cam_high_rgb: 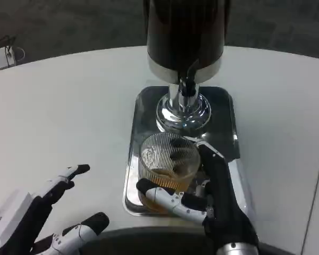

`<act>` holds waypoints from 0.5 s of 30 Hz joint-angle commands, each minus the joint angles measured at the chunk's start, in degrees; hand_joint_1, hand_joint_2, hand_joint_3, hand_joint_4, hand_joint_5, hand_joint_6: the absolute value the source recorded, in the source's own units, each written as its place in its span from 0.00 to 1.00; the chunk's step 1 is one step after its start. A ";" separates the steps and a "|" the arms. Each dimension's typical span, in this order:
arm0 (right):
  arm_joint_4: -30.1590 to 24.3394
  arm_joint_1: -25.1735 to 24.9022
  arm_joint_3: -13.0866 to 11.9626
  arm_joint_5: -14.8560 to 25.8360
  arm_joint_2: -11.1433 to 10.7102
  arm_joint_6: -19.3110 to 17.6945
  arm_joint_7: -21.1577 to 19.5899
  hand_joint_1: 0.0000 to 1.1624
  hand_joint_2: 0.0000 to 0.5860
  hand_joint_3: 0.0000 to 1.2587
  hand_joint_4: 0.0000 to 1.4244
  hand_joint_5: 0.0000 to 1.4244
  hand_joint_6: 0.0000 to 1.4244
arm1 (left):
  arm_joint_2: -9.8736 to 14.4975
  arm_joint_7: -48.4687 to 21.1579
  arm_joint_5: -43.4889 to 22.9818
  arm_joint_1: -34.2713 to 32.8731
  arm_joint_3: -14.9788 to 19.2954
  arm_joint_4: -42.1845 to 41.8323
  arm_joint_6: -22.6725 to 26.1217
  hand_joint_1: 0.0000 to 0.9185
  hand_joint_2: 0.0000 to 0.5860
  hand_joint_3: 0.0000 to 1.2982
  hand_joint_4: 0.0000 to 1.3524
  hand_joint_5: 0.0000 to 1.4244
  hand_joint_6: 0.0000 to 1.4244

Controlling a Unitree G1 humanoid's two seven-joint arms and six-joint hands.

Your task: Grasp the cup under the faucet to collect the drink, then remove the cup.

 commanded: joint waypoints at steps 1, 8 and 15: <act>-8.30 4.18 -0.36 -1.73 -2.12 -0.01 5.19 0.82 0.43 0.98 1.00 1.00 1.00 | 1.02 0.49 0.19 0.11 0.83 -0.10 -1.19 0.00 0.15 0.13 0.07 0.12 0.14; -19.46 10.21 -3.69 -2.13 -7.10 -0.81 13.49 0.82 0.43 0.98 1.00 1.00 1.00 | 1.38 0.34 1.44 0.45 0.74 -2.31 -2.06 0.00 0.15 0.13 0.06 0.12 0.14; -30.60 13.82 -11.69 1.50 -13.56 -1.19 22.81 0.82 0.42 0.98 1.00 1.00 1.00 | 2.20 -1.36 4.46 3.11 -0.47 -8.51 -2.94 0.00 0.15 0.09 0.01 0.07 0.09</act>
